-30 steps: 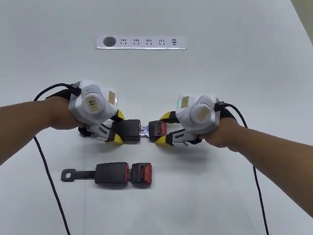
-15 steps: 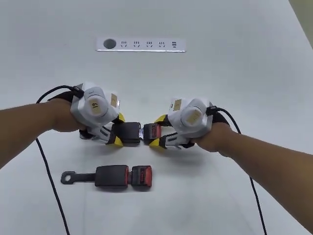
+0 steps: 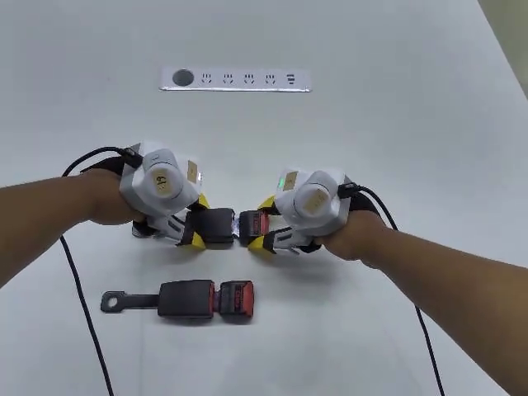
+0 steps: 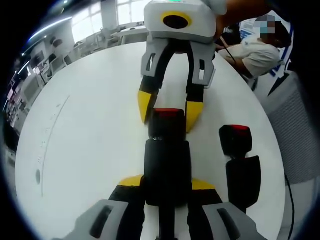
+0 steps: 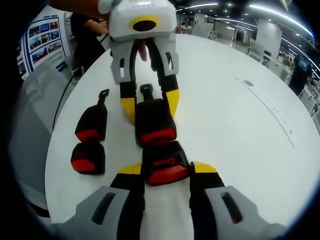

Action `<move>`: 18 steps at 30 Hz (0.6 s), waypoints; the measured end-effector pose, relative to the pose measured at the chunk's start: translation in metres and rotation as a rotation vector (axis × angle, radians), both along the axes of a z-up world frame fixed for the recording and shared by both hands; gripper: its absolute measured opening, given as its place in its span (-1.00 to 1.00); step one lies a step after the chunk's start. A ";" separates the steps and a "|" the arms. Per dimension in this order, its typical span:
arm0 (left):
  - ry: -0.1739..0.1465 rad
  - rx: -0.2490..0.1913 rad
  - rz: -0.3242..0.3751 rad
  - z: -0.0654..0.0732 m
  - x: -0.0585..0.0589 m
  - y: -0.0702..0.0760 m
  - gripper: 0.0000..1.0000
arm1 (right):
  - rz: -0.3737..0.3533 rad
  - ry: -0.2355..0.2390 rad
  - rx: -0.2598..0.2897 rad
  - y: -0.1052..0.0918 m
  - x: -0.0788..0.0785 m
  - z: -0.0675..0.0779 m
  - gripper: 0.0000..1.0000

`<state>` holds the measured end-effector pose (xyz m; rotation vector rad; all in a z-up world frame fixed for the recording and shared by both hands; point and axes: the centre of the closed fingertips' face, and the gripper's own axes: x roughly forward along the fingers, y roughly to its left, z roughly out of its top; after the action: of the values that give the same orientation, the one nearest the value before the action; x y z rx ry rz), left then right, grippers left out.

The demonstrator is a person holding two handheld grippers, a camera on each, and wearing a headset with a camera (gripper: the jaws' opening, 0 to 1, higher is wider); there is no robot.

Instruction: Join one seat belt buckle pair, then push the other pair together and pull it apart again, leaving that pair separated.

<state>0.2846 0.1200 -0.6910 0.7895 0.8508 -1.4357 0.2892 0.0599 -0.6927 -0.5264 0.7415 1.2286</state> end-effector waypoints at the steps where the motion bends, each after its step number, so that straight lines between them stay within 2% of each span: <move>1: 0.000 0.000 0.000 0.000 0.000 0.000 -0.35 | -0.001 0.000 0.001 0.000 -0.001 0.001 -0.35; 18: 0.002 -0.004 0.010 0.000 0.000 0.000 -0.35 | -0.001 0.001 -0.024 0.000 -0.002 -0.001 -0.35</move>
<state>0.2845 0.1200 -0.6915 0.7800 0.8519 -1.4292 0.2876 0.0598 -0.6937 -0.5457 0.7581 1.2205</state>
